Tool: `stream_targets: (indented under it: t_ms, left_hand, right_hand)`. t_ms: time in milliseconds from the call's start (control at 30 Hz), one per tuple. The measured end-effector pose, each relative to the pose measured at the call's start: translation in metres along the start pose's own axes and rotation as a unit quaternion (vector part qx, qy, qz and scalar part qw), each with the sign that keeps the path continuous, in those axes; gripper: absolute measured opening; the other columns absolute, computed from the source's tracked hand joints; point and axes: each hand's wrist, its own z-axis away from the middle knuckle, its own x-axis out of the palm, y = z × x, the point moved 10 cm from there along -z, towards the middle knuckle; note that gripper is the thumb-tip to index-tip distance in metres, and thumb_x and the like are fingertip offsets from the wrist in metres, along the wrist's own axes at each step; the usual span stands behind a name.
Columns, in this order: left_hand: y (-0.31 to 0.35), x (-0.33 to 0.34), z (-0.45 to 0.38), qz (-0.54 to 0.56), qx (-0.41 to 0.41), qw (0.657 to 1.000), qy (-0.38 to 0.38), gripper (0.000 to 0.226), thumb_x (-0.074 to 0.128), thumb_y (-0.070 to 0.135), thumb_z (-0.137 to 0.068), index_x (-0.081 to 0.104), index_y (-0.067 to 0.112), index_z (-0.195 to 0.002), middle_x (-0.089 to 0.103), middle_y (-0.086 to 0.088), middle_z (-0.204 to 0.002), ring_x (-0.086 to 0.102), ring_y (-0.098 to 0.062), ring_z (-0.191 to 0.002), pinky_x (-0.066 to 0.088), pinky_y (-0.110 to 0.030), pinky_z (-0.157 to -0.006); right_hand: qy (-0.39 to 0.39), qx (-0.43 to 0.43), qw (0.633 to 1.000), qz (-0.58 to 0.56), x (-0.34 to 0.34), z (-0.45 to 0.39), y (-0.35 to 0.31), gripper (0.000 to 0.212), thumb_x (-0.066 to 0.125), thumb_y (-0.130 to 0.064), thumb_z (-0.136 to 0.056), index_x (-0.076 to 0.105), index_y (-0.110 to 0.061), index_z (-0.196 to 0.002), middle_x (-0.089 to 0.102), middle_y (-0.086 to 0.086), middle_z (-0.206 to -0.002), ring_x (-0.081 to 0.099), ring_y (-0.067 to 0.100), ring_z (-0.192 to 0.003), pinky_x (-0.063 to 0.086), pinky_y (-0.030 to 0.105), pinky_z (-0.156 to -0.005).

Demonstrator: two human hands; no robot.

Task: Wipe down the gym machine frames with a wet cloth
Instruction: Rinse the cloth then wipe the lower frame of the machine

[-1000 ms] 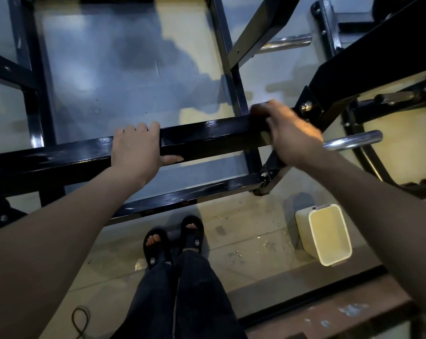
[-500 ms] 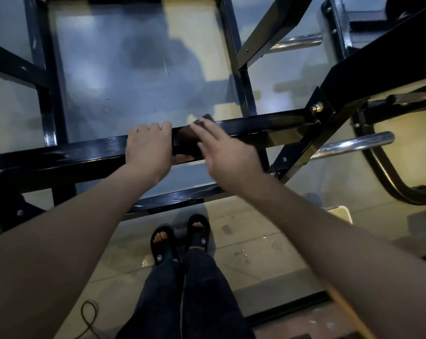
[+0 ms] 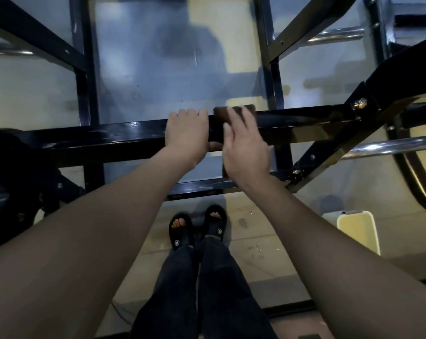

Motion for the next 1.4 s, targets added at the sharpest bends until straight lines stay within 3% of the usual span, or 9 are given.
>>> stream_targets:
  t_ms: [167, 367, 533, 633, 800, 967, 1067, 1267, 1400]
  left_hand:
    - [-0.002, -0.001, 0.002, 0.012, 0.003, 1.000, 0.001, 0.072, 0.063, 0.074, -0.083, 0.051, 0.013, -0.119, 0.062, -0.012, -0.118, 0.057, -0.034, -0.111, 0.039, -0.042, -0.092]
    - [-0.010, -0.004, 0.003, 0.042, 0.027, 0.999, 0.003, 0.077, 0.060, 0.081, -0.080, 0.051, 0.014, -0.116, 0.064, -0.012, -0.115, 0.057, -0.035, -0.108, 0.032, -0.040, -0.080]
    - [-0.008, -0.004, 0.002, 0.032, 0.025, 0.999, 0.001, 0.076, 0.061, 0.079, -0.081, 0.051, 0.013, -0.117, 0.063, -0.013, -0.116, 0.057, -0.036, -0.108, 0.031, -0.040, -0.079]
    - [-0.009, -0.005, 0.001, 0.050, 0.018, 0.999, -0.001, 0.069, 0.064, 0.073, -0.083, 0.052, 0.014, -0.116, 0.063, -0.014, -0.117, 0.057, -0.037, -0.111, 0.034, -0.041, -0.082]
    - [-0.009, -0.002, 0.001, 0.064, 0.012, 0.998, -0.020, 0.061, 0.066, 0.070, -0.084, 0.048, 0.017, -0.109, 0.062, -0.013, -0.113, 0.056, -0.037, -0.108, 0.029, -0.040, -0.079]
    - [-0.007, -0.001, 0.000, 0.043, 0.015, 0.999, -0.023, 0.074, 0.063, 0.077, -0.081, 0.050, 0.014, -0.118, 0.061, -0.013, -0.115, 0.056, -0.036, -0.110, 0.030, -0.040, -0.079]
    - [-0.008, -0.001, 0.000, 0.035, 0.016, 0.999, -0.023, 0.076, 0.062, 0.078, -0.081, 0.050, 0.013, -0.120, 0.061, -0.013, -0.115, 0.055, -0.036, -0.109, 0.030, -0.040, -0.078]
    - [-0.010, -0.003, -0.001, 0.058, 0.014, 0.998, 0.002, 0.049, 0.062, 0.050, -0.089, 0.053, 0.013, -0.119, 0.064, -0.016, -0.111, 0.059, -0.038, -0.102, 0.035, -0.040, -0.078]
    - [-0.009, -0.002, 0.000, 0.060, 0.013, 0.998, -0.005, 0.064, 0.067, 0.068, -0.083, 0.053, 0.014, -0.116, 0.064, -0.013, -0.111, 0.059, -0.037, -0.106, 0.035, -0.040, -0.079]
  right_hand:
    - [-0.025, -0.132, 0.988, 0.081, -0.015, -0.009, 0.017, 0.046, 0.041, -0.044, -0.109, 0.039, -0.044, -0.156, 0.035, -0.012, -0.165, 0.069, 0.033, -0.108, 0.058, 0.044, -0.083]
    - [0.050, 0.057, 0.995, 0.058, -0.073, -0.016, 0.118, 0.044, 0.032, -0.044, -0.111, 0.035, -0.045, -0.155, 0.028, -0.009, -0.167, 0.059, 0.032, -0.127, 0.048, 0.049, -0.102]
    - [0.097, 0.110, 0.989, -0.013, -0.047, -0.012, 0.075, 0.045, 0.037, -0.033, -0.112, 0.044, -0.026, -0.156, 0.034, 0.001, -0.163, 0.059, 0.028, -0.125, 0.047, 0.040, -0.103]
    - [0.041, 0.018, 0.999, 0.003, -0.014, 0.001, 0.022, 0.047, 0.039, -0.036, -0.112, 0.041, -0.031, -0.158, 0.030, -0.006, -0.167, 0.061, 0.028, -0.125, 0.050, 0.034, -0.095]
    - [0.022, -0.205, 0.974, 0.093, -0.017, 0.012, 0.015, 0.047, 0.047, -0.035, -0.108, 0.046, -0.035, -0.155, 0.043, -0.005, -0.161, 0.071, 0.033, -0.088, 0.058, 0.039, -0.067]
    - [0.073, 0.085, 0.993, 0.038, -0.076, -0.010, 0.125, 0.047, 0.036, -0.038, -0.111, 0.038, -0.037, -0.158, 0.031, -0.003, -0.167, 0.051, 0.028, -0.138, 0.044, 0.045, -0.108]
    - [0.089, 0.141, 0.986, 0.011, -0.063, -0.009, 0.100, 0.045, 0.039, -0.032, -0.111, 0.043, -0.027, -0.156, 0.036, 0.002, -0.163, 0.055, 0.026, -0.131, 0.043, 0.033, -0.097]
    - [-0.034, -0.051, 0.998, 0.025, 0.015, 0.007, -0.023, 0.048, 0.037, -0.035, -0.111, 0.036, -0.033, -0.159, 0.025, -0.007, -0.169, 0.061, 0.029, -0.127, 0.051, 0.039, -0.094]
    - [-0.042, -0.127, 0.988, 0.072, -0.011, -0.003, 0.007, 0.047, 0.037, -0.041, -0.110, 0.035, -0.044, -0.157, 0.029, -0.017, -0.166, 0.068, 0.029, -0.111, 0.053, 0.038, -0.085]
